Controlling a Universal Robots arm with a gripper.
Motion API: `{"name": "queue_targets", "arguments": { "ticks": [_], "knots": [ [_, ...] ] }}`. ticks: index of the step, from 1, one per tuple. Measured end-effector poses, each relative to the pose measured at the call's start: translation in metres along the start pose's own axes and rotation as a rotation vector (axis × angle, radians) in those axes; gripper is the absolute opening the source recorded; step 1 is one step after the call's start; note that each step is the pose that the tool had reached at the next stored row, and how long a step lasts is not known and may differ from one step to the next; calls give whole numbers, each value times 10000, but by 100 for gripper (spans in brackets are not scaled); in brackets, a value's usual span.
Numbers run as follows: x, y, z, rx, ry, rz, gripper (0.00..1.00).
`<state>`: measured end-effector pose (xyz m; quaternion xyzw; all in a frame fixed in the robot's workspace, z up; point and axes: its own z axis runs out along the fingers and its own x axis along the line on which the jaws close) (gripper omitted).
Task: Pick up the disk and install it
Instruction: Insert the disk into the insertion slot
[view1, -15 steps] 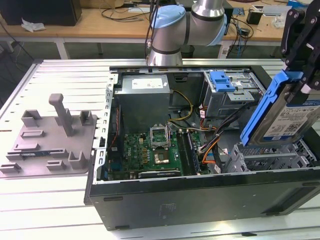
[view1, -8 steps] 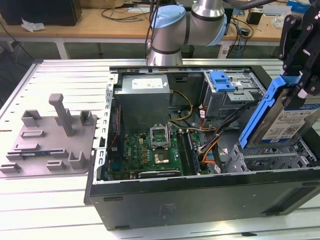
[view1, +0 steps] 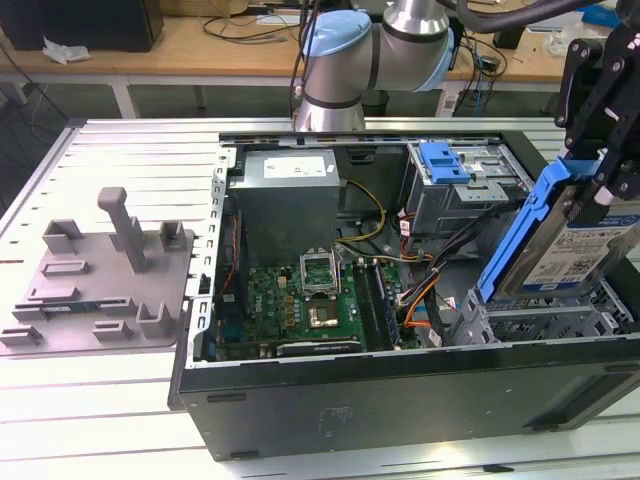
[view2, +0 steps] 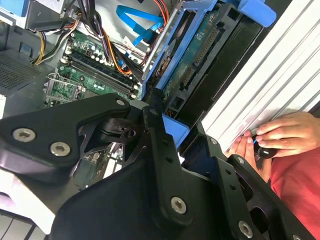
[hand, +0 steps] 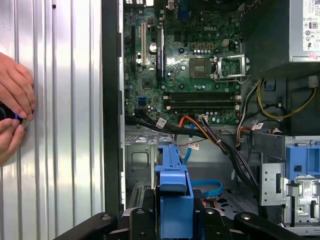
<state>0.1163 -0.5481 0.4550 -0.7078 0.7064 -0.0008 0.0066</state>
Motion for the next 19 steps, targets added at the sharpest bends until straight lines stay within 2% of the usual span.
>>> {"name": "queue_targets", "arguments": {
  "ticks": [11, 19],
  "knots": [
    [2, -6, 102, 0, 1, 10, 36],
    [3, -4, 205, 0, 1, 15, 36]
  ]
}}
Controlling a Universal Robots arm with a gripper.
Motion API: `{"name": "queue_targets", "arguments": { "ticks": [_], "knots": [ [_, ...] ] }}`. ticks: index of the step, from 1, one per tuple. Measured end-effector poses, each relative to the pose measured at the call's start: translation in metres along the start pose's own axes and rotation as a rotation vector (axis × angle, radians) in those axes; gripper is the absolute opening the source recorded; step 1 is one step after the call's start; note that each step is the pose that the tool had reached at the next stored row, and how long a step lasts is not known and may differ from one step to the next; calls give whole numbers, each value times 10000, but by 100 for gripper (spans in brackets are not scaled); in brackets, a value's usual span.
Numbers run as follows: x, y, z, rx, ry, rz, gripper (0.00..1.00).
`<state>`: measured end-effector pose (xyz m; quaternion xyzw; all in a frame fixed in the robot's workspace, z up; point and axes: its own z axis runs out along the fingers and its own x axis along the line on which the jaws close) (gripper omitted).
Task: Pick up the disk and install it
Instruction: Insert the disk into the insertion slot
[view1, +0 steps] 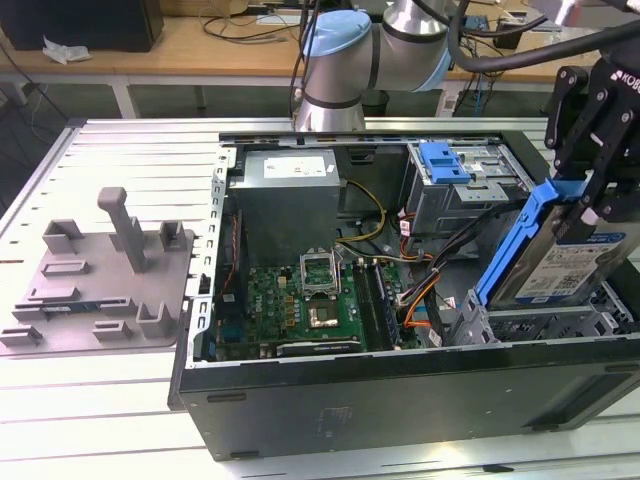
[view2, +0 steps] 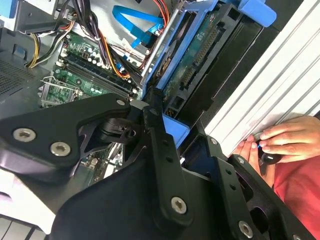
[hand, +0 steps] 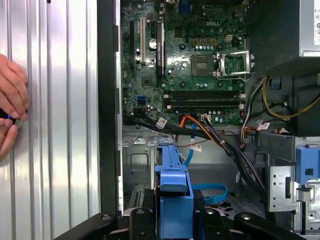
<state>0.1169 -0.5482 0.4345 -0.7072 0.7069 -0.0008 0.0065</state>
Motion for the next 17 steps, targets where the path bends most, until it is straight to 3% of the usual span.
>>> {"name": "queue_targets", "arguments": {
  "ticks": [17],
  "knots": [
    [2, 3, 262, 0, 0, 6, 36]
  ]
}}
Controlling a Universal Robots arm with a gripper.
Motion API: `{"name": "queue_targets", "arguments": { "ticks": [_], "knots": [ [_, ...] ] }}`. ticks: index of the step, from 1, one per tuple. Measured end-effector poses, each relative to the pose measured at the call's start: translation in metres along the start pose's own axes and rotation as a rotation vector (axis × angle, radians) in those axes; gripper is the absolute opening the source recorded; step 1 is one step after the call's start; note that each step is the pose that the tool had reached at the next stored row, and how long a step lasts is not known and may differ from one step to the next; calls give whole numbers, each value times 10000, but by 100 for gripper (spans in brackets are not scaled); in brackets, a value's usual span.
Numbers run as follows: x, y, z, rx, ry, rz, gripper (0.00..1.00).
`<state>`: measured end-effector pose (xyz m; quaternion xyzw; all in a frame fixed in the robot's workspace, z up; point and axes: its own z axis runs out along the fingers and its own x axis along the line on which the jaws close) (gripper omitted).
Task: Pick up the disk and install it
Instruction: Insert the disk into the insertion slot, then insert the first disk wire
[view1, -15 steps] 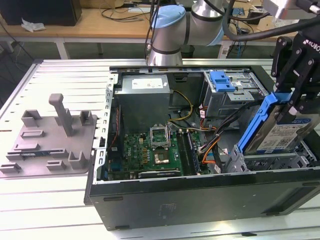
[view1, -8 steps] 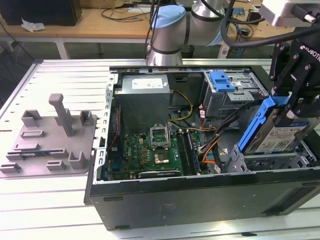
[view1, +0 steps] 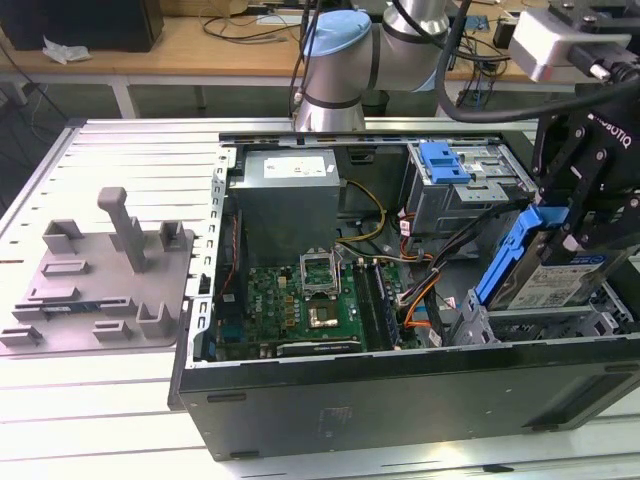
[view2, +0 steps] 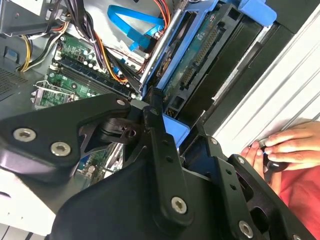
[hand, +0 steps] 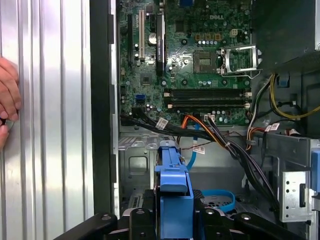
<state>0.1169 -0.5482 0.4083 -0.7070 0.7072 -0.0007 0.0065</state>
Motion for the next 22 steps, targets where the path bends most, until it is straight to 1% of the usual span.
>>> {"name": "queue_targets", "arguments": {
  "ticks": [6, 10, 11, 13, 22],
  "knots": [
    [1, 1, 75, 0, 1, 0, 36],
    [1, 1, 104, 0, -1, 0, 36],
    [1, 1, 109, 0, 2, 0, 38],
    [1, 1, 114, 0, 3, 0, 50],
    [1, 1, 124, 0, 1, 0, 50]
  ]
}}
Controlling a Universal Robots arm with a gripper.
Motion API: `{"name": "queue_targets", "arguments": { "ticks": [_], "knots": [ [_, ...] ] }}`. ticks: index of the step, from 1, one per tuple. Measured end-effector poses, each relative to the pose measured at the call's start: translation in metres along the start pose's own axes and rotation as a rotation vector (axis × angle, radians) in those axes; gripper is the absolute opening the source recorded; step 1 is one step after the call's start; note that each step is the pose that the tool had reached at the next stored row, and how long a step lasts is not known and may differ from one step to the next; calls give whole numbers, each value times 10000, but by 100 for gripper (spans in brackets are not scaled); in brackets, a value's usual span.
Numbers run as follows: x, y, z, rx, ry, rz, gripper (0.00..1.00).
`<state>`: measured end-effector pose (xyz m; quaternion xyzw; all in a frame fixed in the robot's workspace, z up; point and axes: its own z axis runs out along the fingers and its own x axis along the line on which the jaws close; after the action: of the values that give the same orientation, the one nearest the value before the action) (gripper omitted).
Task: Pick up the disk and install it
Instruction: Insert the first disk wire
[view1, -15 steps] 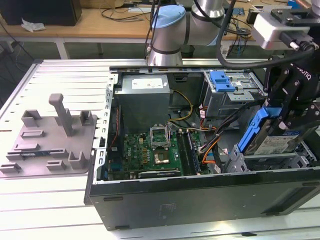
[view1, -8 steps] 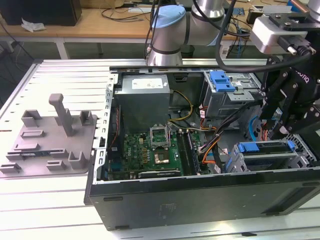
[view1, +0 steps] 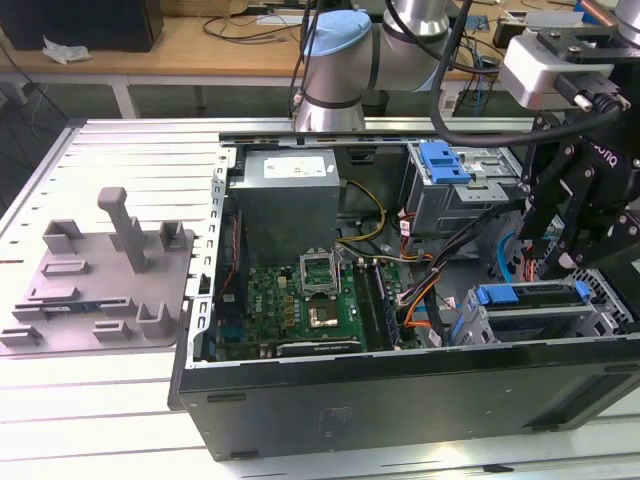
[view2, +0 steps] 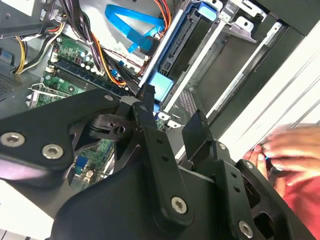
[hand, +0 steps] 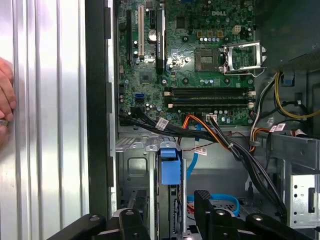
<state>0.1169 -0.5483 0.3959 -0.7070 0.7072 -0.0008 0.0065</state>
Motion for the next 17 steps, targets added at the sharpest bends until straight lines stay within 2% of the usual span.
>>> {"name": "queue_targets", "arguments": {
  "ticks": [9, 10, 11, 12, 14, 17],
  "knots": [
    [-4, 1, 6, 0, -2, 16, 50],
    [-13, 3, 3, 1, 18, 52, 50],
    [-33, 3, 4, 1, 61, 65, 50],
    [-88, 4, 3, 1, 157, 67, 50],
    [-143, 4, 5, 1, 218, 66, 50],
    [-327, 3, 6, 2, 383, 64, 50]
  ]
}}
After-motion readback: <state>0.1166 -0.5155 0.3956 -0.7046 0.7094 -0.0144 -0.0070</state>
